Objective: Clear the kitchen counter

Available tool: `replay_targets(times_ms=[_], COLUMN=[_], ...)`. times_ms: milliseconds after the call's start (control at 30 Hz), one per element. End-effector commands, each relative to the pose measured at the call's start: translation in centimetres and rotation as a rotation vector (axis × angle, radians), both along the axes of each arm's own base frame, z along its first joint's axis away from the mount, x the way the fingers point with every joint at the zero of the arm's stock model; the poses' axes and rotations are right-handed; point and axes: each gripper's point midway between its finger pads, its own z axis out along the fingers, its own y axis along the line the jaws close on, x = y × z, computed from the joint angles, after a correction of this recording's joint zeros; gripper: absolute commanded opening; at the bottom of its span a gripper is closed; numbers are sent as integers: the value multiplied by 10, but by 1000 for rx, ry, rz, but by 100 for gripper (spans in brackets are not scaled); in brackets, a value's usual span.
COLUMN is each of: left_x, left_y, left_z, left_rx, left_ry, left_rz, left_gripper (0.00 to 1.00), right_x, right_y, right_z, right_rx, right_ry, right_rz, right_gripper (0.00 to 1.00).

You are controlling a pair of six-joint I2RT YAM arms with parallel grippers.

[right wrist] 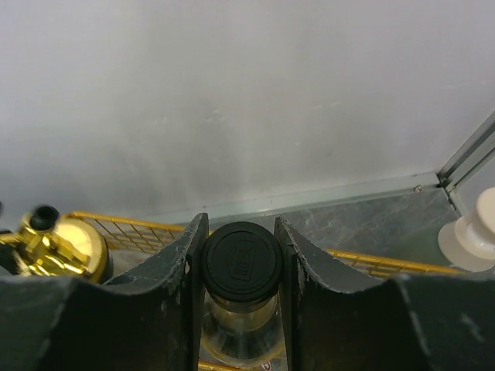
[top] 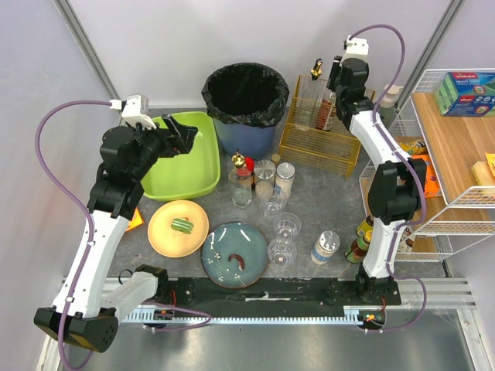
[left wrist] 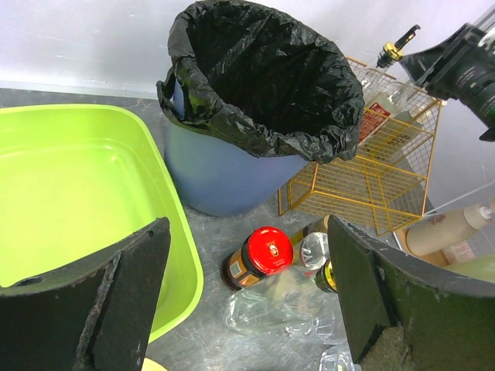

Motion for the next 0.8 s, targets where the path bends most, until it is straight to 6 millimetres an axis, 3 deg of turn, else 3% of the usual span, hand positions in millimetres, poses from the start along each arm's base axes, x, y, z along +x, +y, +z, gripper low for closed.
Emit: replay_targets(times_ms=[0, 200, 333, 467, 567, 767], left_x=[1, 0, -1, -1, -2, -6], left_y=[1, 2, 3, 2, 2, 5], left_z=[14, 14, 15, 15, 17, 24], left_rx=[21, 29, 29, 31, 31, 20], left_ry=[-52, -56, -56, -54, -59, -70], left_rz=[-4, 2, 2, 0, -3, 10], left_gripper=[88, 89, 89, 89, 89, 89], right_x=[-9, -6, -8, -15, -21, -51], right_y=[2, 5, 3, 0, -5, -2], right_z=[82, 64, 58, 73, 85, 135], right_rx=[64, 66, 85, 99, 106, 107], right_ry=[-268, -242, -218, -230, -239, -318], right_rz=[19, 27, 11, -9, -33, 7], right_gripper=[0, 0, 18, 52, 62, 79])
